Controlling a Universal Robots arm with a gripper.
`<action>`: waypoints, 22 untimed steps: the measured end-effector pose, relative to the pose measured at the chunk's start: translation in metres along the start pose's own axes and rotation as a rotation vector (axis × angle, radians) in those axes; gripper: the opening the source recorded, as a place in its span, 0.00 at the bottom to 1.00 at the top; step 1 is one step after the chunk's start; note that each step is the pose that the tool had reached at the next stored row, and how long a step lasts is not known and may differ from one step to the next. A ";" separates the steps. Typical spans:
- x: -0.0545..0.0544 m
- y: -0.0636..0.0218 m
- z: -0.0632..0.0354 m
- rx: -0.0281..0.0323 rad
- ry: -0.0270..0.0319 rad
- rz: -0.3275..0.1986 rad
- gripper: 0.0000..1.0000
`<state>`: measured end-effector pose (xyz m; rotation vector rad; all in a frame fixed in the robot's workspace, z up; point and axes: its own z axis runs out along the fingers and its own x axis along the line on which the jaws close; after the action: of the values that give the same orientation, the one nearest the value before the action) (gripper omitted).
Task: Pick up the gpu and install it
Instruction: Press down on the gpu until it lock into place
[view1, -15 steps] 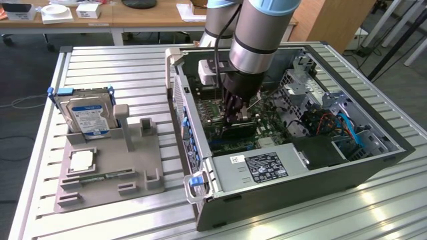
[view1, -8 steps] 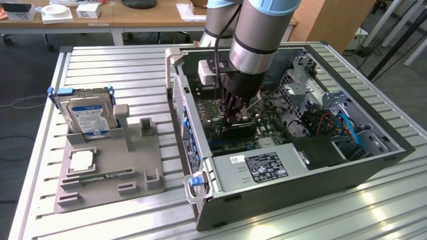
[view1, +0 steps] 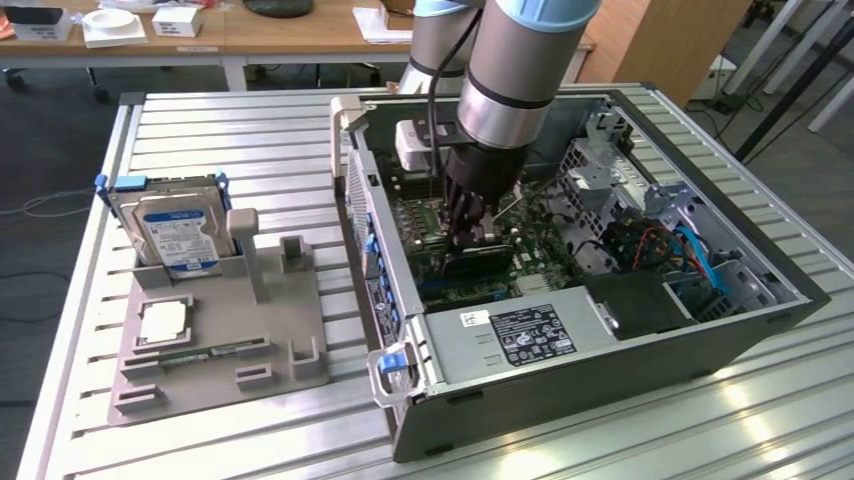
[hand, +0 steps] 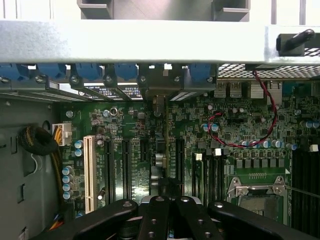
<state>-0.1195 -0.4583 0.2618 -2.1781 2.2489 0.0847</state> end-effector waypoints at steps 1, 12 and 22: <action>0.000 0.0000 0.0001 0.0001 -0.0001 0.000 0.10; 0.000 0.0004 0.0005 0.0027 -0.0004 0.000 0.10; 0.000 0.0006 -0.0060 0.0028 -0.0003 0.000 0.10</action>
<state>-0.1200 -0.4583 0.2678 -2.1767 2.2473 0.0819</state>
